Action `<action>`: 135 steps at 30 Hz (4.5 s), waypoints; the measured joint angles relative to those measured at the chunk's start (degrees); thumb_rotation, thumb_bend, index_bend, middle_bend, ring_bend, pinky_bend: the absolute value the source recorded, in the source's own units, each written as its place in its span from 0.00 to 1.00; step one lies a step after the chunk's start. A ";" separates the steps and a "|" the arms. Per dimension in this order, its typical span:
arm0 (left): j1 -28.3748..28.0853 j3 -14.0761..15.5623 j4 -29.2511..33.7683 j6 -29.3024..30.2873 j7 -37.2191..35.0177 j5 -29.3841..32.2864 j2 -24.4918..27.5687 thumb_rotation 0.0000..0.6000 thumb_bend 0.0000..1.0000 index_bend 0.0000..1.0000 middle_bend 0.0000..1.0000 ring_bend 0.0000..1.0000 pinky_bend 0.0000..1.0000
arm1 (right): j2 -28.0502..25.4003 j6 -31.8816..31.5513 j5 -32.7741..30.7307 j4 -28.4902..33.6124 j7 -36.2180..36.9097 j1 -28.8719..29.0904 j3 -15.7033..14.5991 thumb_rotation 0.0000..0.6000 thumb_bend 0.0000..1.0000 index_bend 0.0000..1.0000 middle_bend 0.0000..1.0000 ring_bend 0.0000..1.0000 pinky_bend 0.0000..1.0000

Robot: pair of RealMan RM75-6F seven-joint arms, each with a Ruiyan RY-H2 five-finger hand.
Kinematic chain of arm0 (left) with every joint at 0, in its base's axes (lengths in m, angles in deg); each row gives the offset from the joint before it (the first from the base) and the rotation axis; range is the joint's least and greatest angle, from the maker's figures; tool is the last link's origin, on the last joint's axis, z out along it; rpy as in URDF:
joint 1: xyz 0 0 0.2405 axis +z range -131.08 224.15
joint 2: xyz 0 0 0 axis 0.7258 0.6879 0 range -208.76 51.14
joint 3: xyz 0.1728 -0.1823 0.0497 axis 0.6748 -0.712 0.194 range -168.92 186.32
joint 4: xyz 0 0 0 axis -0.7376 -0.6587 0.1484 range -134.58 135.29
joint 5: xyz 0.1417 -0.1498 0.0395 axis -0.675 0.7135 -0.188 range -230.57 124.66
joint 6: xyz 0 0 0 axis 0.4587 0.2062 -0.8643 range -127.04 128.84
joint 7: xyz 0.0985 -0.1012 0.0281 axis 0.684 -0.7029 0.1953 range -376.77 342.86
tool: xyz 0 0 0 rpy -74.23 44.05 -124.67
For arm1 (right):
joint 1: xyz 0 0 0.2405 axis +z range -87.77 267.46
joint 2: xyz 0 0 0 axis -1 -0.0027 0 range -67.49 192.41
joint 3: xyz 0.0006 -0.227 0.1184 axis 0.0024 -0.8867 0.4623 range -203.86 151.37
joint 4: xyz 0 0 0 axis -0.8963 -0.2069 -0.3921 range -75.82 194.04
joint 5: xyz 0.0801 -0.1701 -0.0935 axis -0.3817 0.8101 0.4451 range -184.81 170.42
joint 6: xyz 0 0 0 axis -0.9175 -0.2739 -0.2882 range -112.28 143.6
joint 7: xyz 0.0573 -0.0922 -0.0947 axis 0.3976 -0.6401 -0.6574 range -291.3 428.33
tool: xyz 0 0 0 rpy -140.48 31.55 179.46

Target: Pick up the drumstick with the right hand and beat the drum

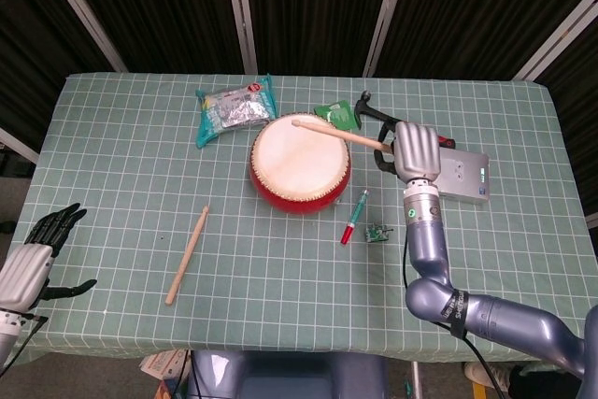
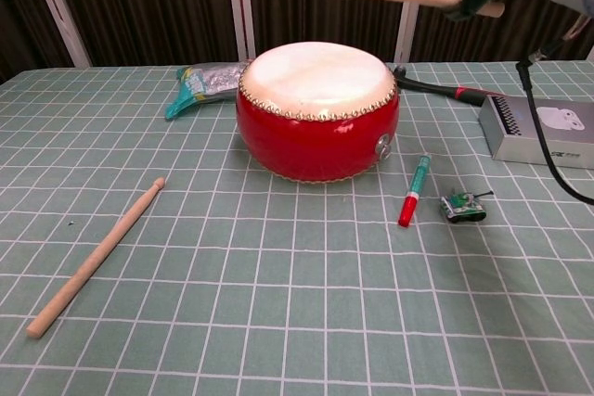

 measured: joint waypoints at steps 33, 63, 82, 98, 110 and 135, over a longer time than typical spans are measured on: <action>-0.17 0.26 1.11 -1.10 -0.87 0.43 0.42 1.00 0.00 0.00 0.00 0.00 0.05 | 9.38 -2.06 14.95 -17.85 -14.23 3.99 -12.87 1.00 0.56 1.00 1.00 1.00 0.98; -0.40 0.14 2.18 -1.92 -0.78 1.00 0.73 1.00 0.00 0.00 0.00 0.00 0.05 | 7.89 -3.42 14.92 -17.23 -9.79 0.55 -13.41 1.00 0.56 1.00 1.00 1.00 0.98; -0.07 -0.04 2.80 -1.83 -0.97 1.81 1.05 1.00 0.00 0.00 0.00 0.00 0.05 | 3.94 -8.49 18.16 -3.85 -11.00 -3.25 -10.43 1.00 0.56 1.00 1.00 1.00 0.98; 0.61 -0.05 1.82 0.19 0.44 0.45 0.18 1.00 0.00 0.00 0.00 0.00 0.05 | -6.63 -15.34 27.26 10.96 -1.04 -21.44 -25.68 1.00 0.56 1.00 1.00 1.00 0.98; 1.33 0.21 0.66 2.00 1.45 -0.90 -0.60 1.00 0.00 0.00 0.00 0.00 0.05 | 0.95 -15.45 28.84 3.95 -4.07 -26.25 -29.67 1.00 0.56 0.94 1.00 1.00 0.98; 1.74 0.14 0.63 2.77 1.98 -1.10 -0.91 1.00 0.00 0.00 0.00 0.00 0.05 | 3.82 -13.06 24.22 4.34 -15.60 -28.36 -28.35 1.00 0.46 0.10 0.98 1.00 0.96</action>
